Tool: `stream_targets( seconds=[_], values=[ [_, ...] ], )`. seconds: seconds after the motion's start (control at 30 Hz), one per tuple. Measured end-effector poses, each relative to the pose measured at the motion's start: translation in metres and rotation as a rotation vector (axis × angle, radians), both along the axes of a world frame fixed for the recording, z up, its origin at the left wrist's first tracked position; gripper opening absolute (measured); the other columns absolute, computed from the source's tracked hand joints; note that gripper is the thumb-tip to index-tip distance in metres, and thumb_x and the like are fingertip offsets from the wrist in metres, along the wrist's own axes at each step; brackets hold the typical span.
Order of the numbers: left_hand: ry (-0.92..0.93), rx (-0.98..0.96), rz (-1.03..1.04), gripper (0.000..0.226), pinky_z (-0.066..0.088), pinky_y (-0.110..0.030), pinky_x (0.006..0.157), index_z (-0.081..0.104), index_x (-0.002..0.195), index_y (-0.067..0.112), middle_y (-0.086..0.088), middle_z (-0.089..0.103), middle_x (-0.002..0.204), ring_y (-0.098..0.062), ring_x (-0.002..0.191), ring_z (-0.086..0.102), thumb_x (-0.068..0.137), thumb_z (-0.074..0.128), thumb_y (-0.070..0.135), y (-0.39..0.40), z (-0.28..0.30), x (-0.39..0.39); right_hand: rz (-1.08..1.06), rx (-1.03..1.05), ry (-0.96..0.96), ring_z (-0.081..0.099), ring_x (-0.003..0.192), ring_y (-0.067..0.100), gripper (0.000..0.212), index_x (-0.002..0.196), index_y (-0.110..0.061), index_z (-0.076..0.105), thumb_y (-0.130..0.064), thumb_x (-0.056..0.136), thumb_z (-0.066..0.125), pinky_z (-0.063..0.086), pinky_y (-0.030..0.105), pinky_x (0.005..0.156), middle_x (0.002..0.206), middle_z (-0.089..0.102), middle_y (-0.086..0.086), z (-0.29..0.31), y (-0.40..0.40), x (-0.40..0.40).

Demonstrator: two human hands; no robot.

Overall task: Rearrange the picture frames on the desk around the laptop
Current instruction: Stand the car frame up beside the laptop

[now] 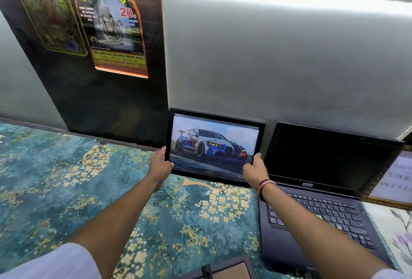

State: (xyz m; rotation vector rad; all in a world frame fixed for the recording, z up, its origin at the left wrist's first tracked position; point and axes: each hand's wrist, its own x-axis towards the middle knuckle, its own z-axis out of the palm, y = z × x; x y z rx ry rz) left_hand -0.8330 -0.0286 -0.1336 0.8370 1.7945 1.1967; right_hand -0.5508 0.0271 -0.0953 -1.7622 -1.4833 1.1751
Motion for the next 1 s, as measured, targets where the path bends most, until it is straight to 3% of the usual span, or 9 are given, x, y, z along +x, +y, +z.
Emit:
stream_targets(
  seconds=[0.1, 0.2, 0.3, 0.4, 0.5, 0.6, 0.67, 0.8, 1.0],
  values=[
    [-0.015, -0.009, -0.003, 0.080, 0.036, -0.029, 0.101, 0.025, 0.159, 0.012, -0.009, 0.027, 0.164, -0.025, 0.148, 0.032, 0.089, 0.050, -0.016, -0.002, 0.001, -0.001, 0.019, -0.019, -0.015, 0.049, 0.118, 0.024, 0.089, 0.158, -0.013, -0.007, -0.010, 0.083, 0.041, 0.042, 0.033, 0.096, 0.162, 0.024, 0.016, -0.004, -0.001, 0.001],
    [-0.027, -0.022, -0.007, 0.082, 0.036, -0.033, 0.105, 0.020, 0.160, 0.013, -0.010, 0.030, 0.163, -0.027, 0.147, 0.032, 0.089, 0.051, -0.014, -0.007, 0.001, 0.004, 0.031, -0.015, -0.053, 0.019, 0.151, 0.031, 0.084, 0.158, -0.009, -0.009, -0.003, 0.090, 0.041, 0.024, 0.042, 0.121, 0.167, -0.001, 0.014, -0.002, -0.008, 0.000],
    [-0.053, -0.022, 0.002, 0.070, 0.041, -0.030, 0.092, 0.036, 0.152, 0.010, 0.001, 0.061, 0.120, -0.023, 0.120, 0.051, 0.089, 0.052, -0.016, -0.013, 0.006, 0.016, 0.055, -0.024, -0.081, 0.000, 0.155, 0.029, 0.083, 0.157, -0.006, -0.013, -0.001, 0.093, 0.040, 0.013, 0.039, 0.124, 0.166, -0.012, 0.014, -0.003, -0.018, -0.003],
    [-0.023, -0.016, 0.082, 0.053, 0.035, -0.029, 0.087, 0.047, 0.136, 0.012, 0.008, 0.049, 0.090, -0.019, 0.108, 0.048, 0.090, 0.054, -0.014, -0.025, 0.011, 0.031, 0.033, -0.026, -0.090, 0.027, 0.148, 0.038, 0.086, 0.157, -0.008, -0.010, -0.005, 0.090, 0.043, 0.028, 0.046, 0.118, 0.165, 0.012, 0.020, -0.008, -0.029, 0.000],
    [-0.023, -0.044, 0.076, 0.047, 0.041, -0.031, 0.089, 0.053, 0.133, 0.009, -0.002, 0.064, 0.113, -0.029, 0.117, 0.058, 0.088, 0.058, -0.008, -0.039, 0.005, 0.047, 0.034, -0.020, -0.046, 0.058, 0.121, 0.036, 0.077, 0.158, -0.012, 0.014, -0.007, 0.087, 0.045, 0.052, 0.040, 0.091, 0.139, 0.055, 0.023, -0.010, -0.048, 0.011],
    [-0.086, -0.095, 0.044, 0.068, 0.043, -0.043, 0.105, 0.038, 0.153, 0.012, -0.012, 0.045, 0.153, -0.031, 0.133, 0.049, 0.090, 0.059, -0.004, -0.058, 0.008, 0.081, 0.071, -0.048, 0.109, 0.042, 0.142, 0.027, 0.060, 0.155, -0.006, 0.029, -0.008, 0.098, 0.046, 0.036, 0.036, 0.113, 0.151, 0.044, 0.008, -0.005, -0.067, 0.025],
    [-0.106, -0.091, -0.021, 0.065, 0.042, -0.047, 0.110, 0.039, 0.153, 0.011, -0.011, 0.043, 0.156, -0.031, 0.136, 0.048, 0.091, 0.057, -0.003, -0.064, 0.014, 0.109, 0.031, -0.030, 0.191, 0.046, 0.138, 0.024, 0.047, 0.147, -0.006, 0.044, -0.015, 0.101, 0.048, 0.035, 0.034, 0.115, 0.149, 0.048, 0.009, 0.001, -0.072, 0.042],
    [-0.133, -0.078, -0.131, 0.058, 0.047, -0.047, 0.108, 0.052, 0.145, 0.011, -0.006, 0.056, 0.143, -0.027, 0.126, 0.058, 0.089, 0.061, 0.002, -0.062, 0.026, 0.171, -0.044, -0.036, 0.314, 0.062, 0.117, 0.036, 0.020, 0.108, -0.023, 0.070, -0.026, 0.099, 0.052, 0.048, 0.050, 0.104, 0.122, 0.067, 0.021, 0.018, -0.080, 0.085],
    [-0.178, -0.049, -0.264, 0.043, 0.054, -0.034, 0.086, 0.065, 0.128, 0.003, -0.005, 0.070, 0.110, -0.019, 0.094, 0.065, 0.085, 0.066, -0.003, -0.051, 0.037, 0.297, -0.128, -0.065, 0.481, 0.059, 0.121, 0.024, 0.044, 0.133, 0.003, 0.055, -0.029, 0.106, 0.042, 0.046, 0.041, 0.108, 0.127, 0.062, 0.014, 0.037, -0.088, 0.188]
  ],
)
